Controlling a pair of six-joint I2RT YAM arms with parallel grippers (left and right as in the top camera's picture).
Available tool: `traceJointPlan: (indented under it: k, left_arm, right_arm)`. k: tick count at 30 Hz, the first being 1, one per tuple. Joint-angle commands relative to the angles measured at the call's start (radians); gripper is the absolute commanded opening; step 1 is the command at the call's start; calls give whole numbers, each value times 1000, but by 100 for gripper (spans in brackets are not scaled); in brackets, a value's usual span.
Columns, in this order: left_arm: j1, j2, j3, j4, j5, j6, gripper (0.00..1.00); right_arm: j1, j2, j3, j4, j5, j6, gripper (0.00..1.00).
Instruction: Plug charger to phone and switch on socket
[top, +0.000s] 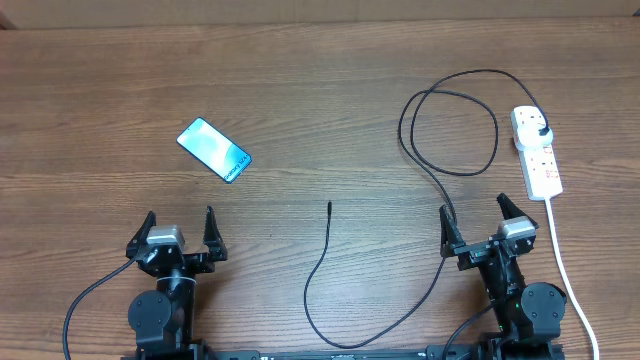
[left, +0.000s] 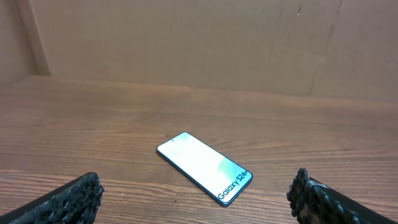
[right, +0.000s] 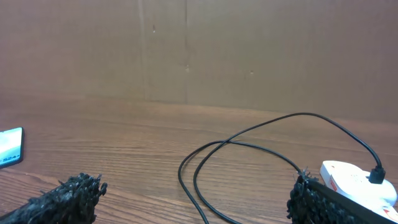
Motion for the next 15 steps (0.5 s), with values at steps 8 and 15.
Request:
traceJointPlan:
  k: [8, 15]
  left_arm:
    - [-6, -8, -3, -2, 0, 19, 99]
    - [-6, -8, -3, -2, 0, 19, 100]
  right_arm:
    - [4, -12, -11, 6, 0, -1, 100]
    - [4, -12, -11, 6, 0, -1, 100]
